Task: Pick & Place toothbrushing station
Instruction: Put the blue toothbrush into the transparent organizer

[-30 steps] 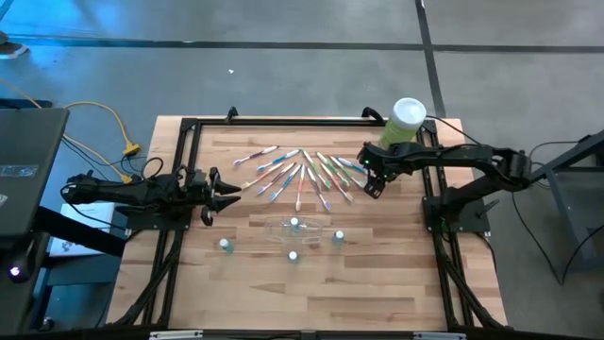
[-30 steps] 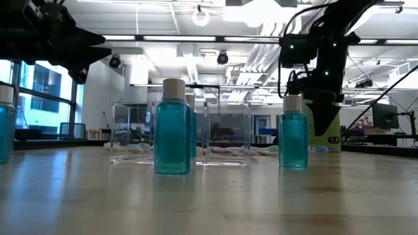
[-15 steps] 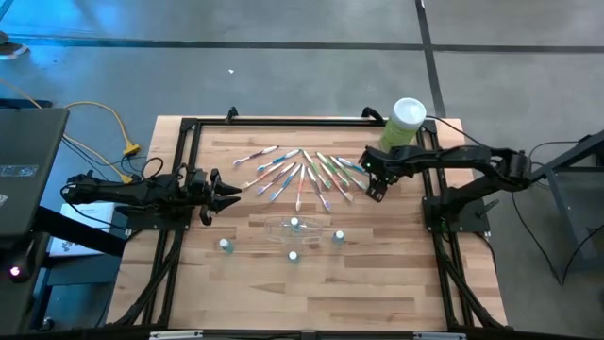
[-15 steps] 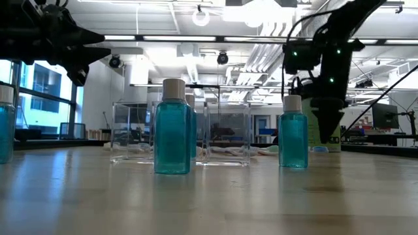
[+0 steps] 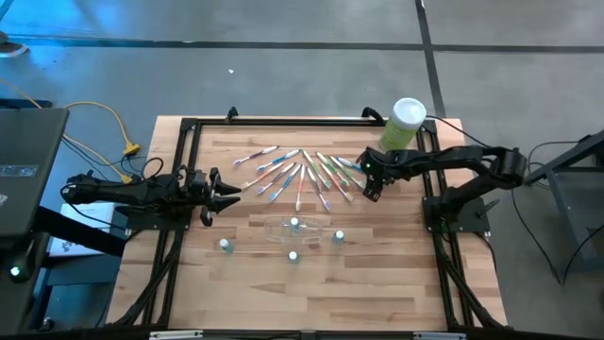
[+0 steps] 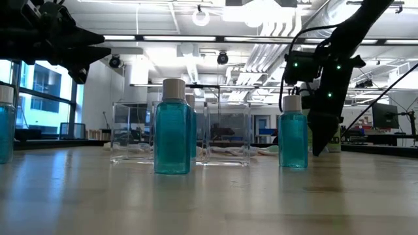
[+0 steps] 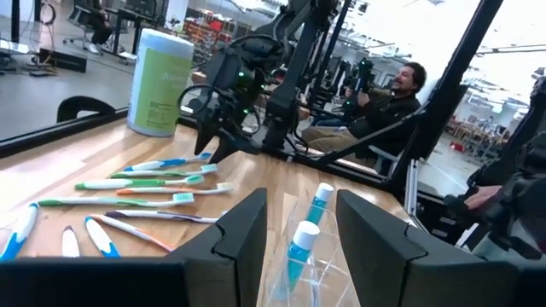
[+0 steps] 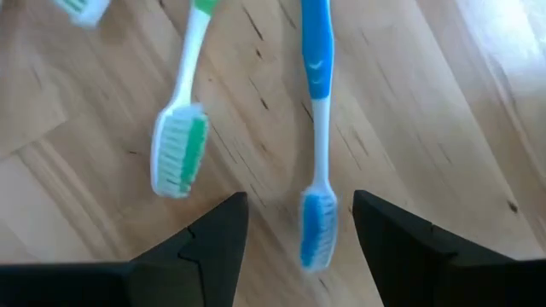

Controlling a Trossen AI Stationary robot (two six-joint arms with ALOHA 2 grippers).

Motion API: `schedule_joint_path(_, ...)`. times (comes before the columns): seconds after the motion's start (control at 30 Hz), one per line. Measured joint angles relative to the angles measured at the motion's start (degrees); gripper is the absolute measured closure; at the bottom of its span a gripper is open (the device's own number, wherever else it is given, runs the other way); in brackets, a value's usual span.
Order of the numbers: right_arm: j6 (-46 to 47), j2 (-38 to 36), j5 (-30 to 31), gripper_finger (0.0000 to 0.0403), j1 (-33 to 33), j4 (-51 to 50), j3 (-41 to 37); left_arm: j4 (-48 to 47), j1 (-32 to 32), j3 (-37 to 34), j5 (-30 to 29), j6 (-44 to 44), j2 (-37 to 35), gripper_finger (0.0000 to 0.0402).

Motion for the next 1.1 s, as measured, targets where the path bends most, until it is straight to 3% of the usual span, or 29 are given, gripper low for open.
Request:
schedule_joint_path(0.2,-0.23,2.19,-2.04,0.022,-1.78,1.11,0.26,0.0,0.0,0.0,1.56,-1.18,0.04,0.0263)
schedule_joint_path(0.3,-0.22,2.27,-1.89,0.0275,-1.68,-0.17,0.22,0.0,0.0,0.0,1.57,-1.99,0.04,0.0263)
schedule_joint_path(0.4,-0.31,2.27,-1.74,0.0355,-1.63,-0.58,0.22,0.0,0.01,0.0,1.56,-2.03,0.04,0.0263)
schedule_joint_path(0.47,-0.33,2.25,-1.4,0.0383,-1.67,-0.58,0.22,0.0,0.02,0.0,1.56,-2.05,0.04,0.0263)
schedule_joint_path(0.63,0.0,2.24,-0.76,0.039,-1.34,-0.73,0.22,0.0,0.0,0.0,1.53,-1.87,0.04,0.0263)
schedule_joint_path(1.1,1.83,-3.79,9.21,0.0395,6.96,-4.49,2.52,0.0,0.02,0.0,1.51,-2.04,0.04,0.0263)
